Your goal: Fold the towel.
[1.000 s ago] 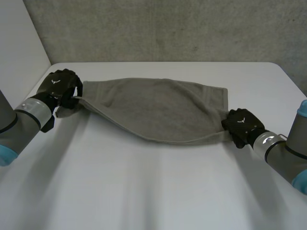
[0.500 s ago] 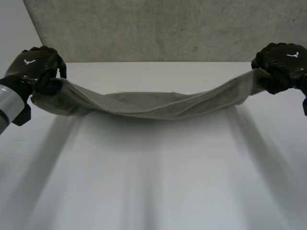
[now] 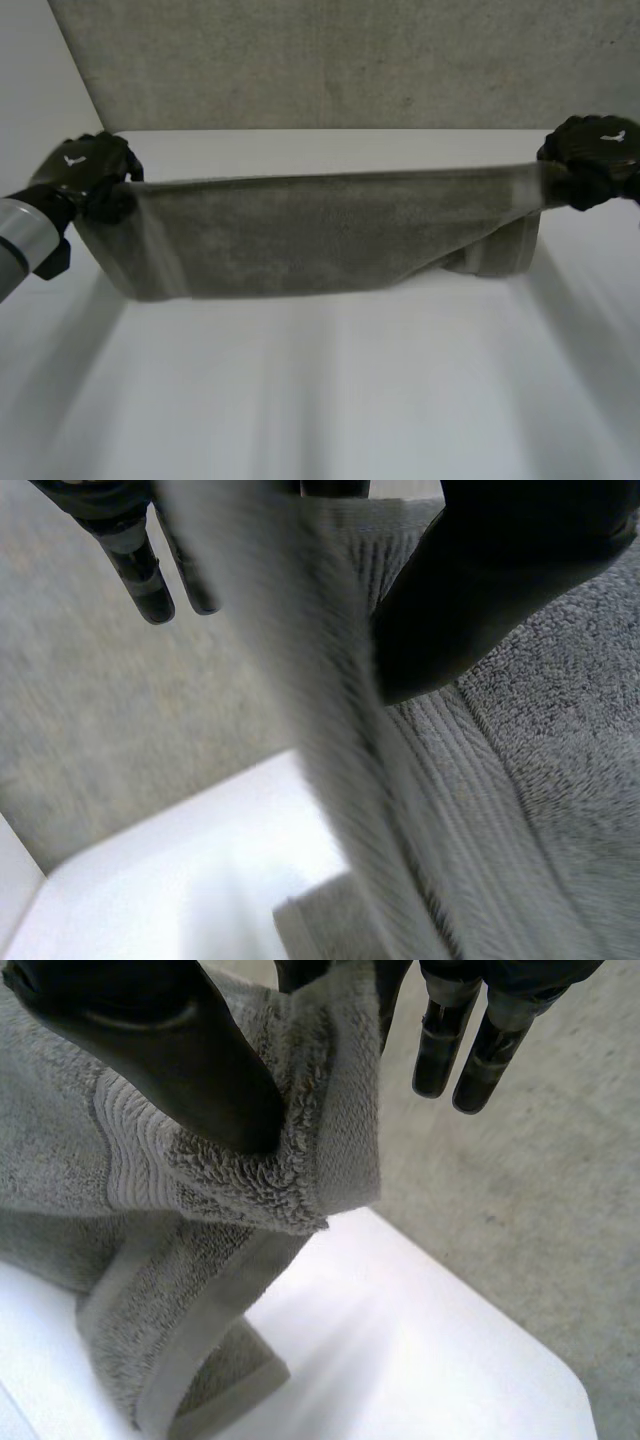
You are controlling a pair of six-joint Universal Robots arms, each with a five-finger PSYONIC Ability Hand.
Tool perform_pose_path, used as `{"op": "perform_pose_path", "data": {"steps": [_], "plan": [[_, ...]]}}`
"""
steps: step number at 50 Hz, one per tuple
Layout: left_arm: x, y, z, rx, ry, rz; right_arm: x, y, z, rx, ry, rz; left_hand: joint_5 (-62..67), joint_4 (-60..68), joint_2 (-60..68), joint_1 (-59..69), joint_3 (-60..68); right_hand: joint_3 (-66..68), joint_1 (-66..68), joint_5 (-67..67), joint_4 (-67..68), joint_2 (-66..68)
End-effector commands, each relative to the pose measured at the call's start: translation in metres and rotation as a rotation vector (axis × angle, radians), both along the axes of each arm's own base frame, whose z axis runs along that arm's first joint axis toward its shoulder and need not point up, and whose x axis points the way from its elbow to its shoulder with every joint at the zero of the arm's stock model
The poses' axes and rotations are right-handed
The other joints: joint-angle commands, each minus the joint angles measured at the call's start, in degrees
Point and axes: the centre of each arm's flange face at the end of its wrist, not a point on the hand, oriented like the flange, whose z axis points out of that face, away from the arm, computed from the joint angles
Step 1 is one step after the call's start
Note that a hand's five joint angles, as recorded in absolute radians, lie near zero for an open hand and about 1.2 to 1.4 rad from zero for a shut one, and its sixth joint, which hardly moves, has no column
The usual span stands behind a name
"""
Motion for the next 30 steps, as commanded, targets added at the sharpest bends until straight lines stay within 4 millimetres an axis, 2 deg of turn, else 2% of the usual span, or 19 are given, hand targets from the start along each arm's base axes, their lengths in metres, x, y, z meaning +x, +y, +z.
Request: {"op": "perform_pose_path", "data": {"steps": [1, 4, 9, 11, 17, 19, 22, 24, 28, 30], "plan": [[-0.005, -0.023, -0.027, 0.023, -0.051, -0.023, 0.015, -0.009, -0.023, 0.023, 0.067, -0.003, 4.22, -3.76, 2.83, 5.7, -3.3, -3.0, 4.89, 3.33, -4.35, 6.86], [-0.006, -0.027, -0.03, 0.024, -0.053, -0.029, 0.016, -0.016, -0.035, 0.046, 0.068, -0.001, 4.22, -3.76, 2.83, 5.7, -3.3, -3.0, 4.89, 3.33, -4.35, 6.86], [-0.024, -0.043, -0.04, 0.016, -0.055, -0.068, 0.018, -0.027, -0.05, 0.068, 0.071, -0.003, 4.22, -3.76, 2.83, 5.7, -3.3, -3.0, 4.89, 3.33, -4.35, 6.86], [-0.027, -0.048, -0.044, 0.016, -0.055, -0.073, 0.019, -0.037, -0.06, 0.064, 0.077, -0.019, 4.22, -3.76, 2.83, 5.7, -3.3, -3.0, 4.89, 3.33, -4.35, 6.86], [-0.03, -0.068, -0.058, 0.01, -0.058, -0.07, 0.027, -0.049, -0.073, 0.037, 0.079, -0.014, 4.22, -3.76, 2.83, 5.7, -3.3, -3.0, 4.89, 3.33, -4.35, 6.86], [-0.031, -0.072, -0.06, 0.006, -0.058, -0.07, 0.028, -0.059, -0.079, 0.005, 0.077, -0.023, 4.22, -3.76, 2.83, 5.7, -3.3, -3.0, 4.89, 3.33, -4.35, 6.86], [-0.034, -0.082, -0.064, -0.011, -0.058, -0.074, 0.027, -0.065, -0.081, -0.016, 0.075, -0.037, 4.22, -3.76, 2.83, 5.7, -3.3, -3.0, 4.89, 3.33, -4.35, 6.86], [-0.036, -0.086, -0.067, -0.014, -0.058, -0.071, 0.027, -0.077, -0.084, -0.049, 0.066, -0.047, 4.22, -3.76, 2.83, 5.7, -3.3, -3.0, 4.89, 3.33, -4.35, 6.86], [-0.035, -0.096, -0.067, -0.032, -0.062, -0.042, 0.03, -0.082, -0.086, -0.056, 0.057, -0.048, 4.22, -3.76, 2.83, 5.7, -3.3, -3.0, 4.89, 3.33, -4.35, 6.86], [-0.038, -0.094, -0.063, -0.041, -0.063, -0.04, 0.032, -0.081, -0.083, -0.061, 0.051, -0.045, 4.22, -3.76, 2.83, 5.7, -3.3, -3.0, 4.89, 3.33, -4.35, 6.86]]}}
